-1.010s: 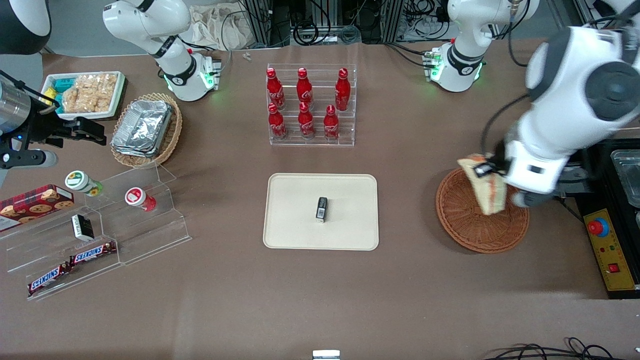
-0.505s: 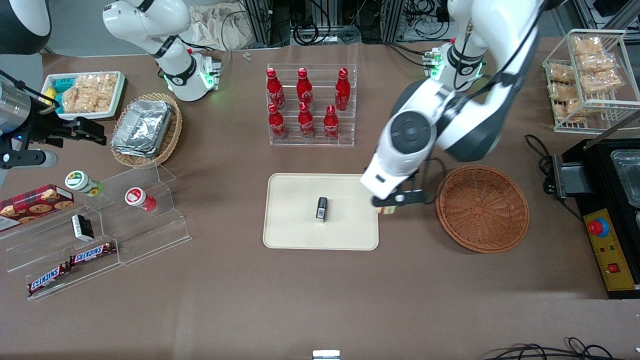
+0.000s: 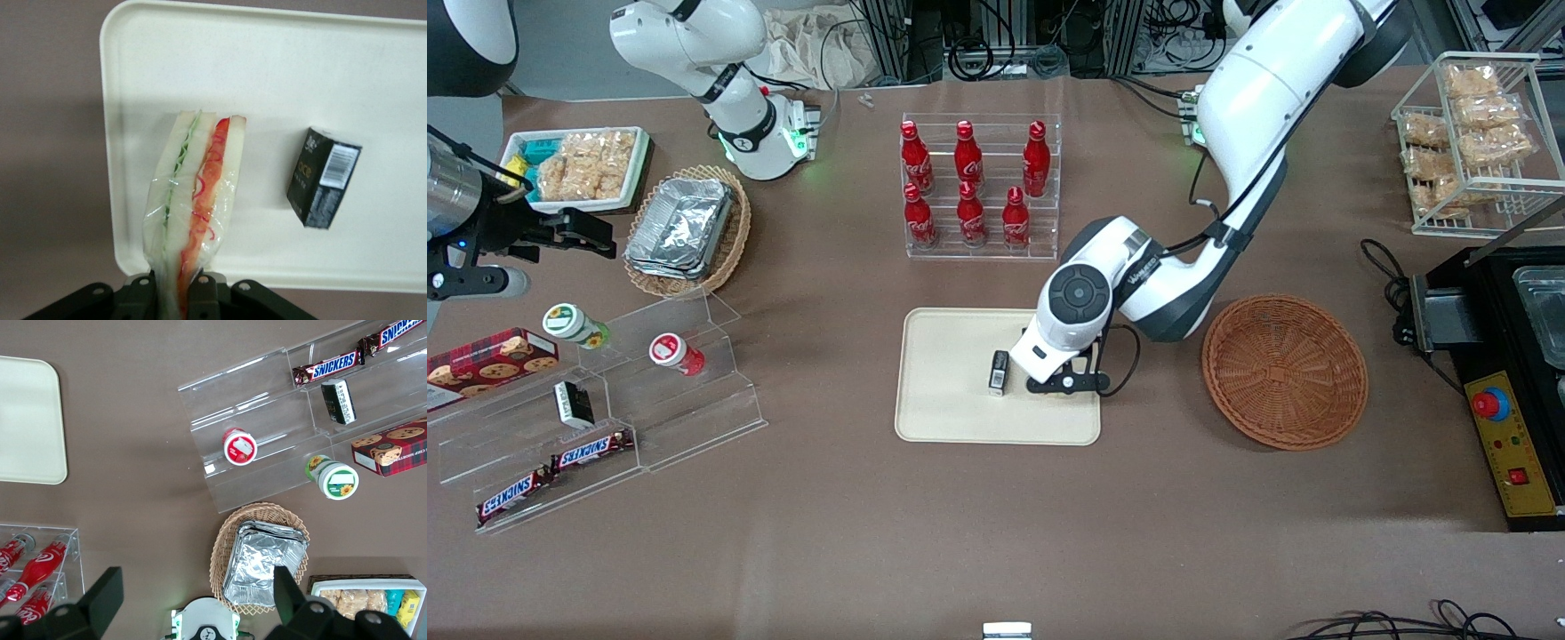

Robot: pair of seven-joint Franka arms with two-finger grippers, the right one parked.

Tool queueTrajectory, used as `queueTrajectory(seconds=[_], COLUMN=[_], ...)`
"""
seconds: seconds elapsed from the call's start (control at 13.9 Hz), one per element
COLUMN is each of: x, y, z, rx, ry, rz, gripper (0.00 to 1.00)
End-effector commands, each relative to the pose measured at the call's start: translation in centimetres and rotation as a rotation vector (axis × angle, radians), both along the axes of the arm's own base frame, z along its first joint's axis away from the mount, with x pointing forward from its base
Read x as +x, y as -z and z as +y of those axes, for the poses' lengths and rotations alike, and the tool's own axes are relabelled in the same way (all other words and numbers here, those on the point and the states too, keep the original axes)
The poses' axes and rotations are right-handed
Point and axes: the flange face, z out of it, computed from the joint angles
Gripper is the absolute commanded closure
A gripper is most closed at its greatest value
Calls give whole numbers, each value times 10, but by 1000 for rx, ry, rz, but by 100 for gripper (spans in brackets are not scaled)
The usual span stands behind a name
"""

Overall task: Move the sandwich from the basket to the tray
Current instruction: 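Lower the sandwich onto the tray and open the left gripper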

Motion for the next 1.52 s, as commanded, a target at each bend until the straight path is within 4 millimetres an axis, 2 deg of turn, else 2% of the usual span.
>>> queueTrajectory(seconds=[0.0,0.43,0.58,0.65,0.72,0.79,0.87,0.94,1.01,1.15,1.37,1.44], x=[2,15,17,16,17,18,18,18,20,27,22,27], y=[9,26,30,34,33,31,29,27,20,-9,-71,-94], z=[4,21,19,18,15,14,12,12,13,16,27,45], rx=[-2,23,6,10,12,15,20,28,28,15,52,73], ry=[-10,-95,-103,-123,-151,-170,-155,-150,-151,-160,-154,-171], rz=[-18,-7,-20,-17,-18,-25,-42,-57,-68,-105,-136,-141], gripper=[100,100,100,94,82,46,0,0,0,0,0,0])
